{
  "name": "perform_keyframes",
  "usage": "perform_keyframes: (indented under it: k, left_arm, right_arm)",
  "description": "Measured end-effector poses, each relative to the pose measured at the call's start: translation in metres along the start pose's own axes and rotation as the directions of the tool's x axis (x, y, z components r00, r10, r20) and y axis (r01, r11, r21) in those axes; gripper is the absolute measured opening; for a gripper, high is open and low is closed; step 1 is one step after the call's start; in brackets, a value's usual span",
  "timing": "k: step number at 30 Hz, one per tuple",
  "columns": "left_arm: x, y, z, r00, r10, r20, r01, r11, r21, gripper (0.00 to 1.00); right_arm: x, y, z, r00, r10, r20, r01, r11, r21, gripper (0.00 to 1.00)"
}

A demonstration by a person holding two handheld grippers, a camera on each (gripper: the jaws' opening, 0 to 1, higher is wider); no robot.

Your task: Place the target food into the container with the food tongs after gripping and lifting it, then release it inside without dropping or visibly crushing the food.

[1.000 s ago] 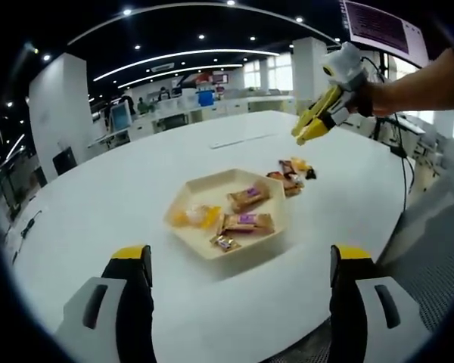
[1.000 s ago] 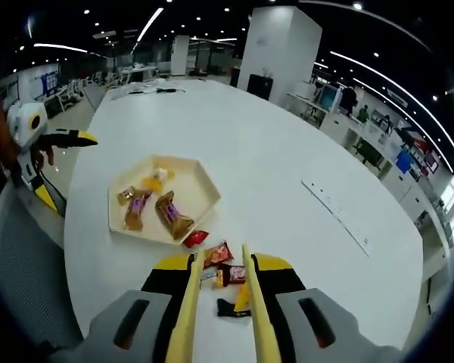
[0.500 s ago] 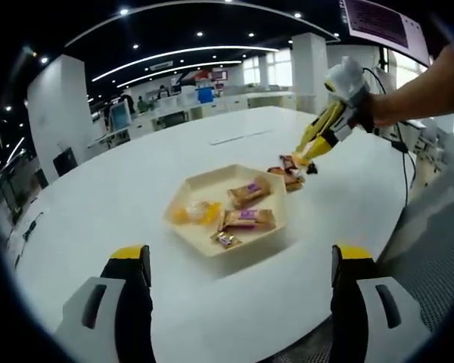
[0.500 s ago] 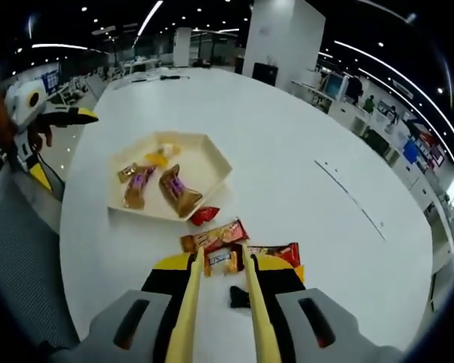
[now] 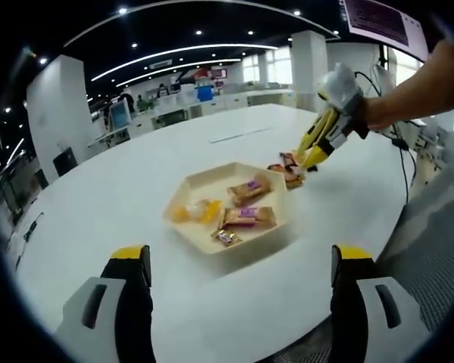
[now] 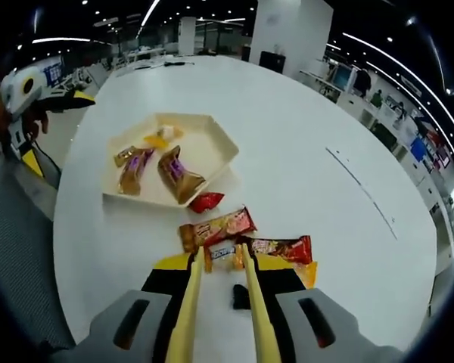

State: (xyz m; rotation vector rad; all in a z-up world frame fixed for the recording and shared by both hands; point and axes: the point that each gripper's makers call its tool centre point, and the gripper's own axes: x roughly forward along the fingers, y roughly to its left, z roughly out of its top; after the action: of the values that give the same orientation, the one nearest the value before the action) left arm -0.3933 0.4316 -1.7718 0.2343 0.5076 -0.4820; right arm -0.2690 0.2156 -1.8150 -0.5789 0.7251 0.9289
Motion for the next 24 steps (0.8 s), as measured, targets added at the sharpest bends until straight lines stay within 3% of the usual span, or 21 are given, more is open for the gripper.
perform_keyframes:
  k: [8,10,12,13,14,24]
  left_arm:
    - [0.0,0.0,0.0,1.0,0.001,-0.002,-0.001,1.0,0.0,0.95]
    - [0.0,0.001,-0.001,1.0,0.003,-0.005,-0.003,1.0,0.002,0.94]
    - [0.0,0.001,0.0,1.0,0.004,-0.003,-0.004,1.0,0.0,0.94]
    - [0.0,0.001,-0.001,1.0,0.004,-0.004,-0.004,1.0,-0.001,0.94]
    - [0.0,0.001,-0.001,1.0,0.003,-0.006,-0.003,1.0,-0.002,0.94]
    - [0.0,0.001,-0.001,1.0,0.003,-0.007,-0.003,1.0,0.0,0.94]
  right_arm:
    - [0.011,0.003,-0.007,0.999,0.019,-0.04,-0.019,1.0,0.005,0.29]
    - [0.013,0.003,-0.01,0.999,0.035,-0.035,-0.031,0.995,0.095,0.29]
    - [0.015,0.0,-0.01,0.999,0.029,-0.04,-0.026,0.997,0.071,0.28]
    - [0.016,0.002,-0.018,0.995,0.031,-0.093,-0.025,0.998,0.058,0.27]
    - [0.017,0.004,-0.02,0.994,0.035,-0.104,-0.03,0.998,0.046,0.26]
    - [0.016,0.002,-0.016,0.994,0.007,-0.108,0.0,0.998,0.066,0.21]
